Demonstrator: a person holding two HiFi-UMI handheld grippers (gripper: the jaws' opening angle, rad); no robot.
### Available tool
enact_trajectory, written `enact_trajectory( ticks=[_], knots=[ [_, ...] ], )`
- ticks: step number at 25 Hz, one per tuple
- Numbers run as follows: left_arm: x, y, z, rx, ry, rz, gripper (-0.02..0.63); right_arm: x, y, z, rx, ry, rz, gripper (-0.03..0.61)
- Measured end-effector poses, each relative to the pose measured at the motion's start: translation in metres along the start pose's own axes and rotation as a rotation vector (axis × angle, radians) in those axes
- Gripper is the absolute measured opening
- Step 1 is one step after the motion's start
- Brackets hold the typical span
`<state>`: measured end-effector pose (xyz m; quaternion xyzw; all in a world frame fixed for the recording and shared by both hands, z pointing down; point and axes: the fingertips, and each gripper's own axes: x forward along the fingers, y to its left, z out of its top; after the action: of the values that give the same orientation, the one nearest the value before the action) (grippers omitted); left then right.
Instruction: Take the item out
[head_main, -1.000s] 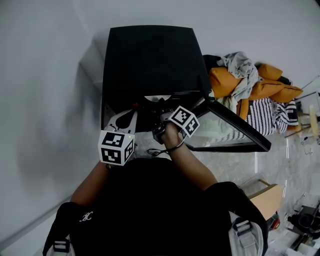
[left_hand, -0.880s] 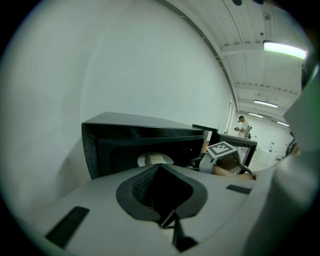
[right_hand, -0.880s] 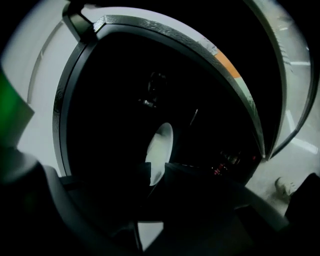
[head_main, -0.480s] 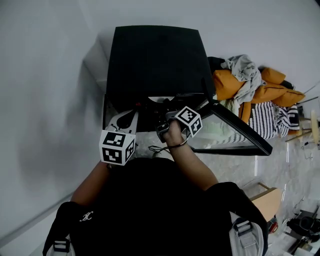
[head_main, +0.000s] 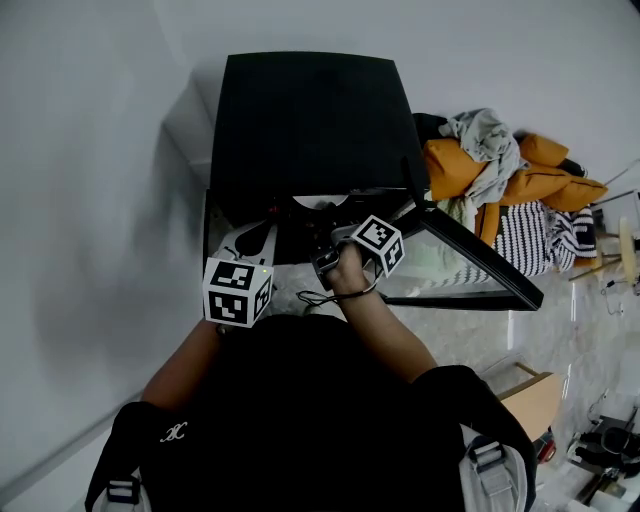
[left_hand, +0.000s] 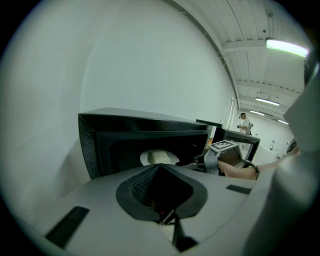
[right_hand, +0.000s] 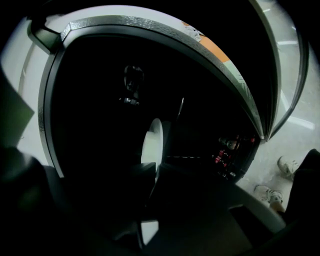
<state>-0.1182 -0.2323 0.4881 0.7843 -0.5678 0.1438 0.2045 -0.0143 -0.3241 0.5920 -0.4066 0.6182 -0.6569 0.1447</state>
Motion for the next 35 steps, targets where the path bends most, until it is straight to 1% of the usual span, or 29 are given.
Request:
enact_trajectory(
  ticks=[2,4,9,11,13,15,16,18,20,25,27,31,35],
  knots=[
    [0.007,0.001,-0.006,-0.002,0.022,-0.001,0.008,-0.003,-0.002,-0.001,0.009,0.008,0.003,0.031],
    [0.016,-0.001,-0.012,-0.03,0.037,-0.022,0.008,-0.008,-0.003,-0.002,0.007,0.013,0.003,0.031],
    [0.034,-0.019,-0.025,-0.15,0.074,-0.142,0.009,-0.022,0.0,0.001,-0.068,0.01,0.003,0.029],
    [0.039,-0.025,-0.028,-0.206,0.072,-0.186,0.009,-0.029,-0.003,0.0,-0.065,0.008,-0.002,0.029],
    [0.042,-0.029,-0.031,-0.3,0.068,-0.217,0.014,-0.038,-0.004,-0.002,-0.057,0.007,-0.002,0.029],
    [0.047,-0.028,-0.036,-0.434,0.071,-0.236,0.1,-0.044,-0.003,-0.003,-0.057,0.007,0.0,0.029],
    [0.051,-0.026,-0.038,-0.495,0.075,-0.243,0.121,-0.046,-0.003,-0.002,-0.058,0.007,0.002,0.029],
    [0.058,-0.023,-0.044,-0.579,0.084,-0.25,0.127,-0.049,-0.002,-0.002,-0.06,0.005,0.006,0.029],
    [0.063,-0.022,-0.05,-0.637,0.091,-0.255,0.128,-0.053,-0.001,-0.003,-0.06,0.005,0.009,0.026],
    [0.081,-0.02,-0.053,-0.817,0.076,-0.291,0.127,-0.054,-0.002,-0.005,-0.054,0.02,0.002,0.026],
    [0.086,-0.022,-0.055,-0.851,0.08,-0.294,0.127,-0.058,-0.002,-0.007,-0.057,0.025,0.001,0.026],
    [0.1,-0.026,-0.059,-0.84,0.097,-0.299,0.127,-0.059,-0.003,-0.01,-0.07,0.044,0.001,0.026],
    [0.11,-0.032,-0.063,-0.849,0.12,-0.313,0.126,-0.059,-0.008,-0.011,-0.077,0.055,-0.006,0.028]
  ],
)
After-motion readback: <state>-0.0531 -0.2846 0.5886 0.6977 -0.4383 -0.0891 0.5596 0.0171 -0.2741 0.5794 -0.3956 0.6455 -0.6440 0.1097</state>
